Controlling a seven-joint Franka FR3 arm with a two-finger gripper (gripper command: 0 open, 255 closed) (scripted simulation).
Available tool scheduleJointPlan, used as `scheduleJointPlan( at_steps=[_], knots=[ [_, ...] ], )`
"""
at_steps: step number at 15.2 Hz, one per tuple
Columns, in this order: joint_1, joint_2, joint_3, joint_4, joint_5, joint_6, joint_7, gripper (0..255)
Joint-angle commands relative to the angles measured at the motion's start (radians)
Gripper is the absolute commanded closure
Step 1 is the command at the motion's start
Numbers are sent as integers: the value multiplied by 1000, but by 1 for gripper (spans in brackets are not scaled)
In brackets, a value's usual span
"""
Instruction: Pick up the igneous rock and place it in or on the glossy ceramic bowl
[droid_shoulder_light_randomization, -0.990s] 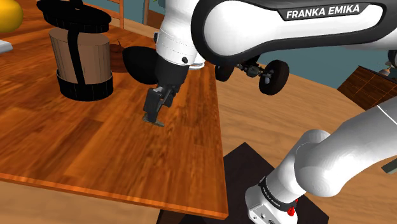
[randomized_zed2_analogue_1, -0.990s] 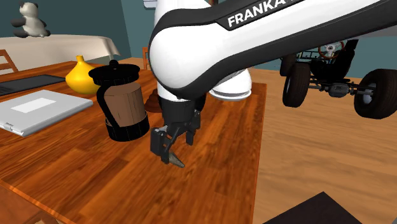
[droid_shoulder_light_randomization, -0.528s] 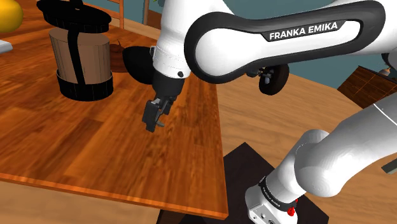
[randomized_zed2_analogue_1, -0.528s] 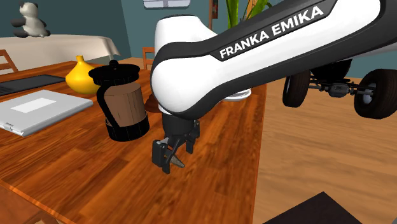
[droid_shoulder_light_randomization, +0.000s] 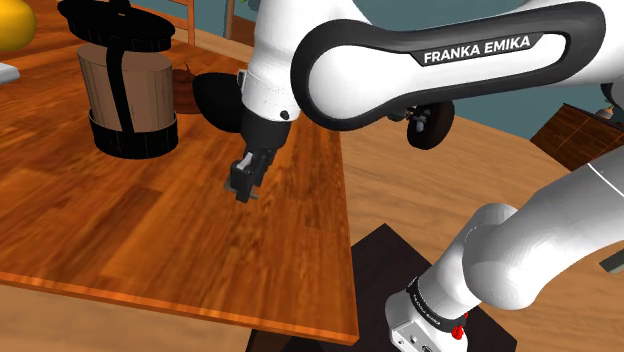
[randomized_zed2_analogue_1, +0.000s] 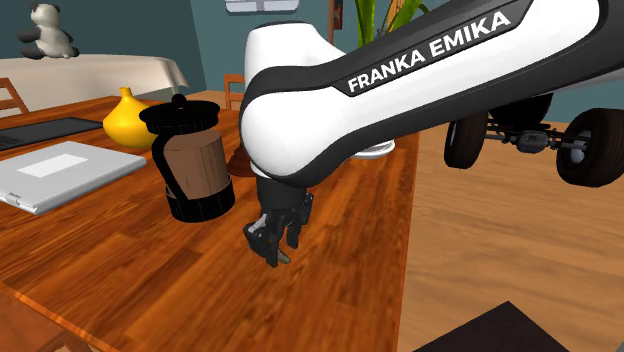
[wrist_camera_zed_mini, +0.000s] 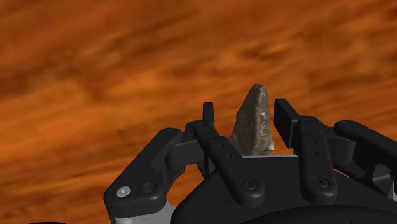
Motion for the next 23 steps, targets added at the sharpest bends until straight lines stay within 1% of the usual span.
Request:
scheduleJointPlan(
  at_steps=[1, 5, 8, 23],
  knots=[
    [3, 5, 5, -4, 16, 3, 0, 255],
    [6, 15, 12, 3, 13, 5, 11, 255],
    [5, 6, 3, -3, 15, 2, 0, 255],
    [2, -42, -21, 157, 18, -203, -2, 255]
  ],
)
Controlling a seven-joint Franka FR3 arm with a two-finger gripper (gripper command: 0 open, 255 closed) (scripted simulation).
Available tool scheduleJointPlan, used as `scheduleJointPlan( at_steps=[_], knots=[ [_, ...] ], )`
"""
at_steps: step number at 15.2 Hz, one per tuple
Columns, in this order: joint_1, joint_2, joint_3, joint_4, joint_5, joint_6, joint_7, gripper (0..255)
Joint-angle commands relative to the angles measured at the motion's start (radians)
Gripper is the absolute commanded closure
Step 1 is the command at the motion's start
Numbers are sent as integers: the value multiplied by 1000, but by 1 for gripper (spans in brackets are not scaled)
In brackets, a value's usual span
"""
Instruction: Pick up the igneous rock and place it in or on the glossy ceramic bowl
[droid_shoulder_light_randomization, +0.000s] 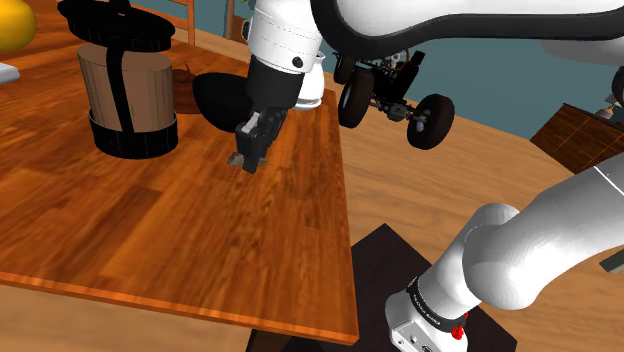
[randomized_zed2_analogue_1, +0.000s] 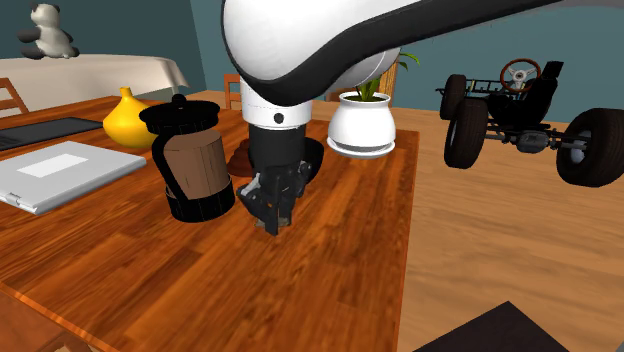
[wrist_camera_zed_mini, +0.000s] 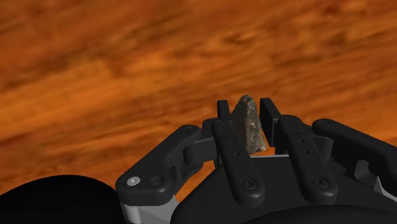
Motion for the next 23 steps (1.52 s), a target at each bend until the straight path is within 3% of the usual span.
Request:
scheduleJointPlan(
  at_steps=[1, 18, 23],
  knots=[
    [0, -2, -1, 25, -1, -26, 3, 255],
    [-9, 12, -14, 257, -16, -246, 19, 255],
    [-51, 131, -51, 372, -68, -256, -47, 255]
  ],
)
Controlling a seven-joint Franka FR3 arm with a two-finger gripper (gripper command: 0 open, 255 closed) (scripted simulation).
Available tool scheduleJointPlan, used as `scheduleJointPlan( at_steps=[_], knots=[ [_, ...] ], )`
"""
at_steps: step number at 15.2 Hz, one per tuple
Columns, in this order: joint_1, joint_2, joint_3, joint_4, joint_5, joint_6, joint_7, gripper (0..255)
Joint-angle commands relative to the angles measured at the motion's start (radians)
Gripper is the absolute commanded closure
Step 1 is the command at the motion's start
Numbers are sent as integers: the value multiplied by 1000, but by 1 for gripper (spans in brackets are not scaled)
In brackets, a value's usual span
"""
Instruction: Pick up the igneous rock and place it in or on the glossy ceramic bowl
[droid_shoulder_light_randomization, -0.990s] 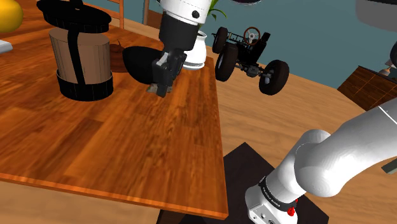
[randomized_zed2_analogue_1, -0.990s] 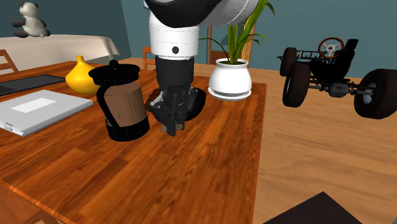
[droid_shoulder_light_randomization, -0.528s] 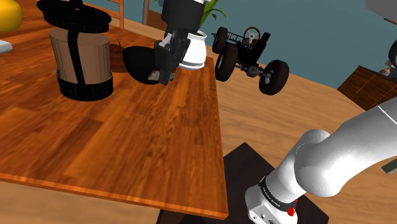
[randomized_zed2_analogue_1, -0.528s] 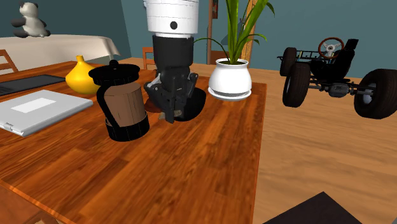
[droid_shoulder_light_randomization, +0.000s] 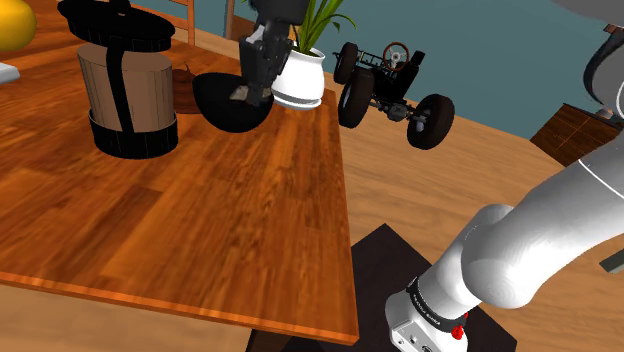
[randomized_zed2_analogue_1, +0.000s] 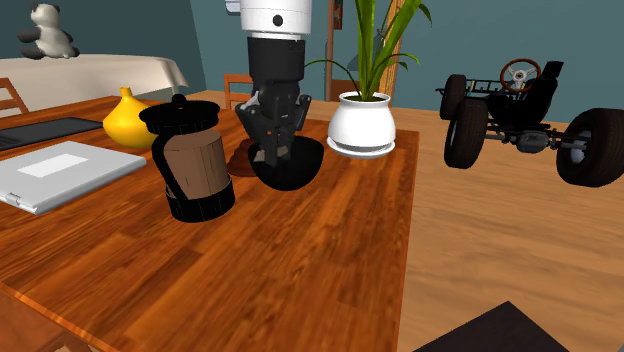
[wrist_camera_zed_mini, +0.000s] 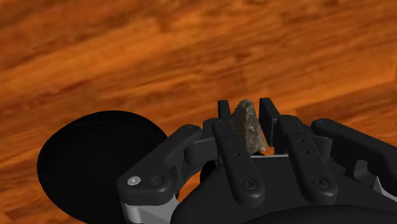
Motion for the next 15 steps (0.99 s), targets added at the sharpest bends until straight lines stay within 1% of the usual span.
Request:
scheduleJointPlan(
  at_steps=[1, 5, 8, 11, 13, 15],
  knots=[
    [-16, 54, -14, 60, -22, -12, -26, 255],
    [-42, 166, -38, 185, -64, -36, -70, 255],
    [-56, 260, -53, 300, -95, -63, -101, 255],
    [-65, 366, -67, 438, -128, -103, -129, 255],
    [-66, 454, -77, 562, -154, -143, -149, 255],
    [-71, 441, -78, 515, -149, -109, -152, 255]
  ],
)
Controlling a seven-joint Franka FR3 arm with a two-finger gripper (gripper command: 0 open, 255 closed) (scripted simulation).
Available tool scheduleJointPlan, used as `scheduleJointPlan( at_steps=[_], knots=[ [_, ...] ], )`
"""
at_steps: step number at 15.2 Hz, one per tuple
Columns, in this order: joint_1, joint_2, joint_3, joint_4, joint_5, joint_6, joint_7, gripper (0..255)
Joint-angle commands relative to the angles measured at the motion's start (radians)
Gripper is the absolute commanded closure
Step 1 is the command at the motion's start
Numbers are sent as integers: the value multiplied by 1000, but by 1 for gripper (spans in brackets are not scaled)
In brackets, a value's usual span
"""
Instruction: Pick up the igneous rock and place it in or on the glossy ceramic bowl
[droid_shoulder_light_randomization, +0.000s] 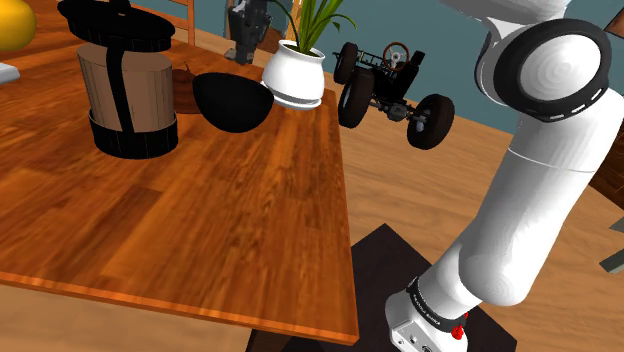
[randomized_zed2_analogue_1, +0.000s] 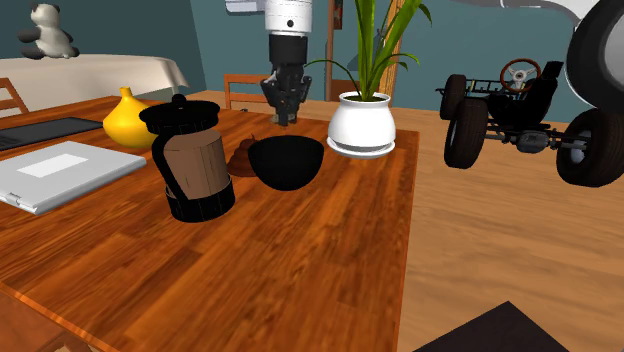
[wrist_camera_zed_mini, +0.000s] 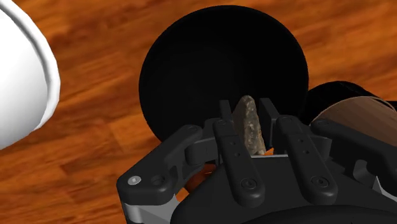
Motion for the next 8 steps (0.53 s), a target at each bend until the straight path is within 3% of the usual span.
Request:
scheduleJointPlan(
  at_steps=[1, 8],
  knots=[
    [-6, -9, -2, -38, 3, 31, -6, 255],
    [-17, -38, -4, -174, 13, 138, -13, 255]
  ],
)
